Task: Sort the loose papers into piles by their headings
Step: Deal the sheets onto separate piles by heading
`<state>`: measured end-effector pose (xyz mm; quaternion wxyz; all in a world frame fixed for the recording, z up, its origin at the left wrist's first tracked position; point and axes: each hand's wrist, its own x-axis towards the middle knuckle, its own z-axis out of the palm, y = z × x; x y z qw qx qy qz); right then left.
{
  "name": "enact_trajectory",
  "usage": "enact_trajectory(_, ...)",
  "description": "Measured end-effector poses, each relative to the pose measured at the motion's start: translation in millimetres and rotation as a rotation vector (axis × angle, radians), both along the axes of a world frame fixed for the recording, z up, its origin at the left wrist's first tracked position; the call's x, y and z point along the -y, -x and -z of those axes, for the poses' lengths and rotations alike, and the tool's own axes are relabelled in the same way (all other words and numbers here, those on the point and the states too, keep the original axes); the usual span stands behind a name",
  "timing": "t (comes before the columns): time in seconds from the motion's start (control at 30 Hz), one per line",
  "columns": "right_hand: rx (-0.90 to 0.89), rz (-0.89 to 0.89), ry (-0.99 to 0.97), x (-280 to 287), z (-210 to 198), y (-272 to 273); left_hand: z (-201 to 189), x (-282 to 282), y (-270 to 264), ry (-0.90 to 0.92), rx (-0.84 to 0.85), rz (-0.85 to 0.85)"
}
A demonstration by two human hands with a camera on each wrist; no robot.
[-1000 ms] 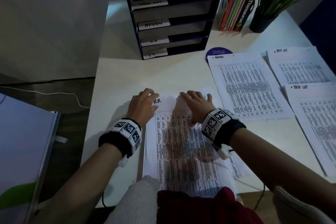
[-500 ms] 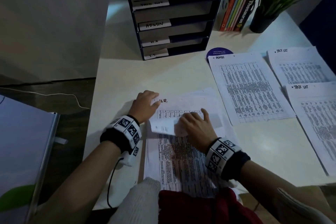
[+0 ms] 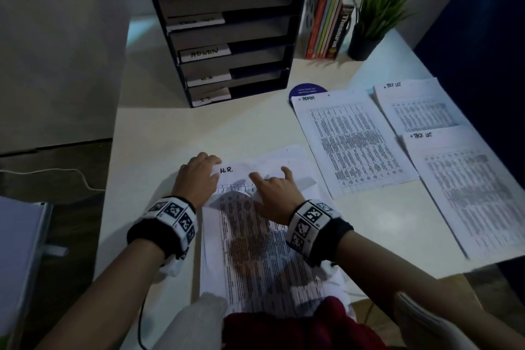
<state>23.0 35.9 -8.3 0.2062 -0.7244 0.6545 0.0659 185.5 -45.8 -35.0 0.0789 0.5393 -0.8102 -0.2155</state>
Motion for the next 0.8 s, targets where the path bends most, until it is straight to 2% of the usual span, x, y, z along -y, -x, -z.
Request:
enact_trajectory(0.1,-0.006,-0.013,-0.022,2,1,0,0,-5,0,0.056,0.034,0.044)
enact_trajectory(0.2,-0.029,-0.023,-0.014,4,1,-2,-3,-8,-1,0.008,-0.107,-0.005)
enact_trajectory(0.4,0.035,0.015,0.02,8,4,-1,-18,-4,-16,-0.367,-0.497,-0.047)
enact_trajectory(0.53,0.077,-0.003,0.013,4,10,3,-18,-5,-28,-0.669,-0.646,-0.156)
enact_trajectory(0.7,0.247,0.055,-0.008,4,6,9,-18,-16,-26,-0.702,-0.696,-0.22)
enact_trajectory(0.8,0.497,0.21,-0.017,3,4,6,-15,-19,-28,-0.735,-0.722,-0.243)
